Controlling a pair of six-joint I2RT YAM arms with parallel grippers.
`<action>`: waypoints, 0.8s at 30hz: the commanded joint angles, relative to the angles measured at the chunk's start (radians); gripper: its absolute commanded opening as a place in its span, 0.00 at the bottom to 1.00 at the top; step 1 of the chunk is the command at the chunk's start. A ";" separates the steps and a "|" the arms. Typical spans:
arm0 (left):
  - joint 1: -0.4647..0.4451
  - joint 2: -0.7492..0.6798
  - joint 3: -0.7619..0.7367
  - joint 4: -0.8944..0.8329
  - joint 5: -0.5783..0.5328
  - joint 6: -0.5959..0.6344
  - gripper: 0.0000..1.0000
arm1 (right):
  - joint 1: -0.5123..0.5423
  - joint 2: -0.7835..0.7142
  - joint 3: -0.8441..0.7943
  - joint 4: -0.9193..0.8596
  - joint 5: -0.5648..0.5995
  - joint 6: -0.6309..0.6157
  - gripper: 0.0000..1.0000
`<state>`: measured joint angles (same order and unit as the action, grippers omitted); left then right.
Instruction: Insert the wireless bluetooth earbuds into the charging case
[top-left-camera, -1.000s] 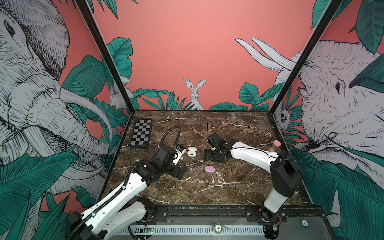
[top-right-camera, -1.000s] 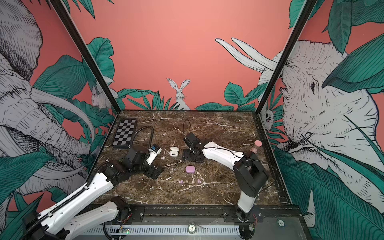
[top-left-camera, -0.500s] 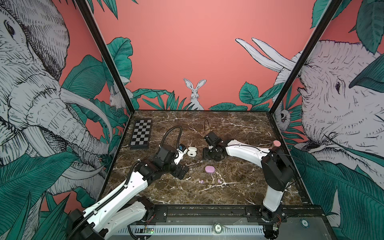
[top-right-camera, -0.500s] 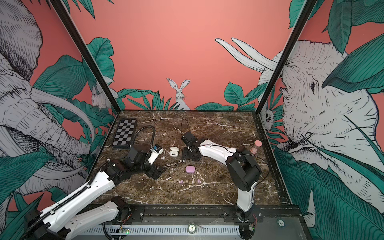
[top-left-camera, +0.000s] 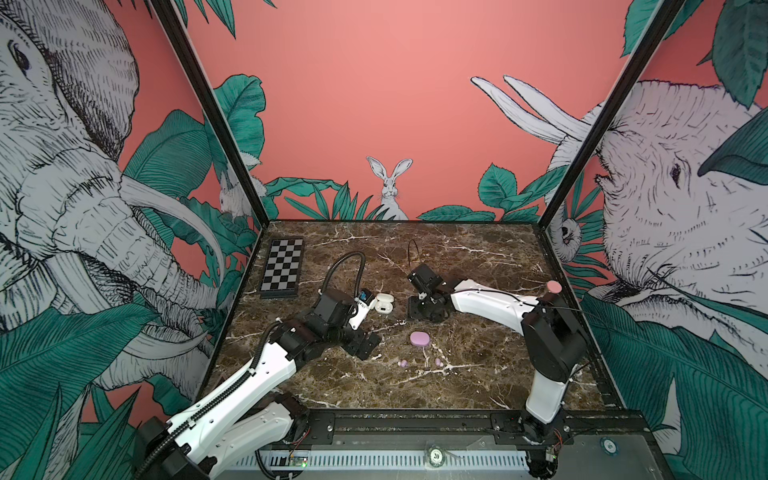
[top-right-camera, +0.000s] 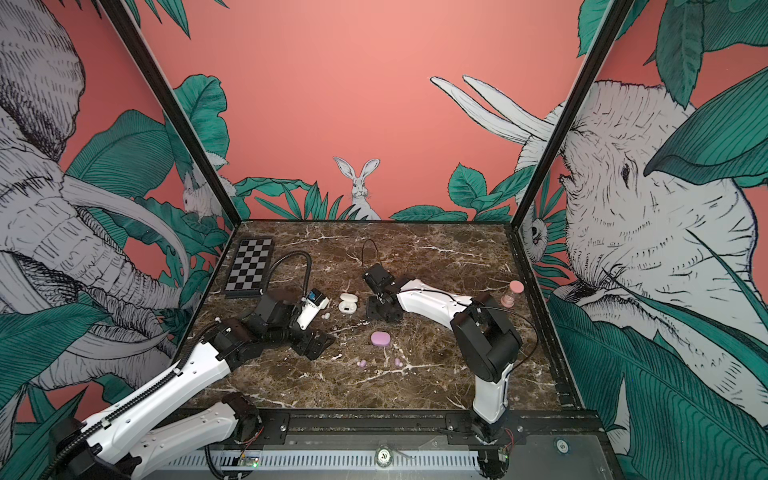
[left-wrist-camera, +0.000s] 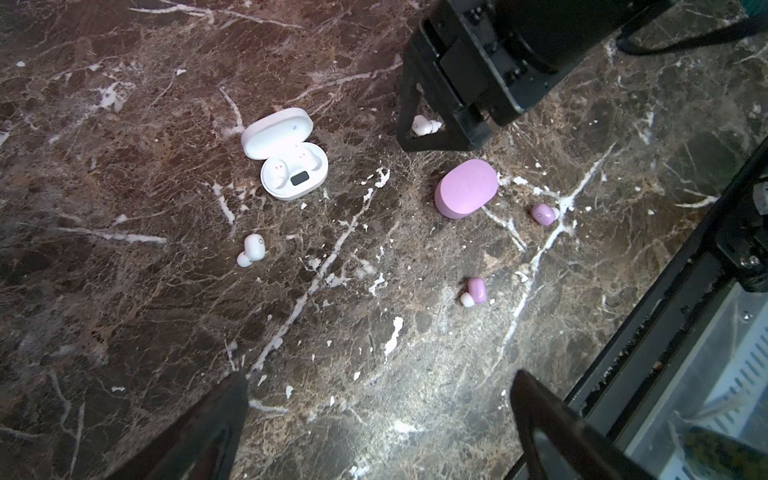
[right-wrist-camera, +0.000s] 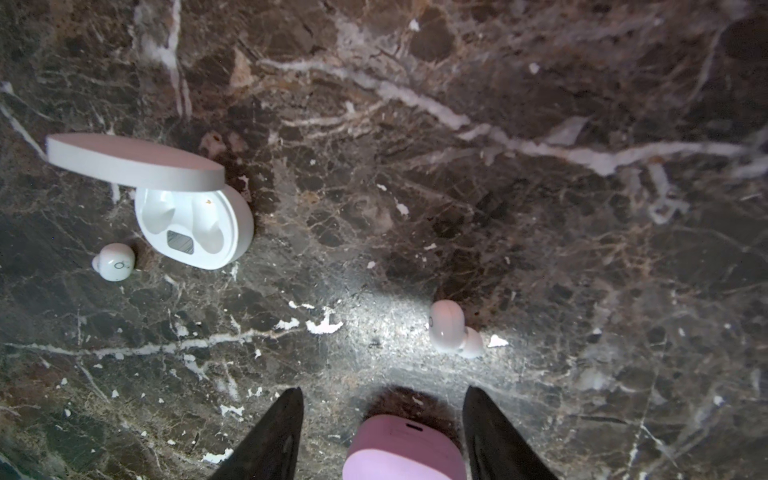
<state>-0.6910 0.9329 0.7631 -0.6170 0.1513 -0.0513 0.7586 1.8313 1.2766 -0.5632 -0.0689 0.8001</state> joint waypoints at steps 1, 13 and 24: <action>-0.004 0.003 -0.013 0.011 0.012 0.005 0.99 | -0.005 0.010 0.017 -0.027 0.041 -0.018 0.60; -0.004 -0.006 -0.013 0.007 -0.013 0.012 0.99 | -0.006 0.043 0.029 -0.028 0.037 -0.048 0.54; -0.042 0.005 -0.019 0.014 0.020 0.010 0.99 | -0.013 0.062 0.078 -0.045 0.075 -0.066 0.53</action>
<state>-0.7261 0.9405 0.7601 -0.6140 0.1490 -0.0483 0.7563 1.8782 1.3327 -0.5838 -0.0292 0.7486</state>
